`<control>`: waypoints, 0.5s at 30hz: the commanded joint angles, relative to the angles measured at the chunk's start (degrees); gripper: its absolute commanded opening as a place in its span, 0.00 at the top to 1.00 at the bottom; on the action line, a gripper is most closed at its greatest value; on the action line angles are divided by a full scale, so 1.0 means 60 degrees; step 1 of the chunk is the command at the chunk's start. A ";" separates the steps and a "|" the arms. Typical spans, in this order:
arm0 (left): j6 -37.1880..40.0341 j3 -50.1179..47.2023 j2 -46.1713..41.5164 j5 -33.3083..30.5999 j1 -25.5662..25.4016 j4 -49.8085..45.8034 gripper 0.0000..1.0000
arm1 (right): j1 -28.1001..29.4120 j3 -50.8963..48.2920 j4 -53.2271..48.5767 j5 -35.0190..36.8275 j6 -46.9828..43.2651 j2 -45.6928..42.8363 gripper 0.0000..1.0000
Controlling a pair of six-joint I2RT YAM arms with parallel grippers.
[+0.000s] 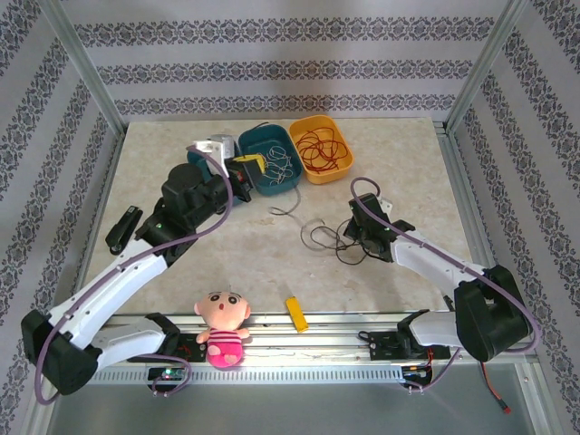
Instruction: Untangle the cables
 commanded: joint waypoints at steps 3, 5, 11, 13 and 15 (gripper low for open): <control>0.0640 -0.0148 -0.0866 -0.0894 0.0408 -0.0638 1.00 | -0.0126 -0.0124 -0.0028 0.0191 -0.0105 0.0156 1.00; 0.0796 -0.0130 -0.1043 -0.1021 0.0556 -0.0771 1.00 | -0.0135 -0.0135 -0.0011 0.0164 -0.0091 0.0156 1.00; 0.1202 0.0201 -0.1058 -0.1381 0.1185 -0.1262 1.00 | -0.0129 -0.0254 0.0116 0.0040 -0.0089 -0.0044 1.00; 0.1384 0.0304 -0.0902 -0.1418 0.1467 -0.1212 1.00 | -0.0133 -0.0317 0.0164 -0.0012 -0.0090 -0.0175 1.00; 0.1596 0.0467 -0.0671 -0.1516 0.1705 -0.1239 1.00 | -0.0133 -0.0371 0.0201 -0.0030 -0.0091 -0.0307 1.00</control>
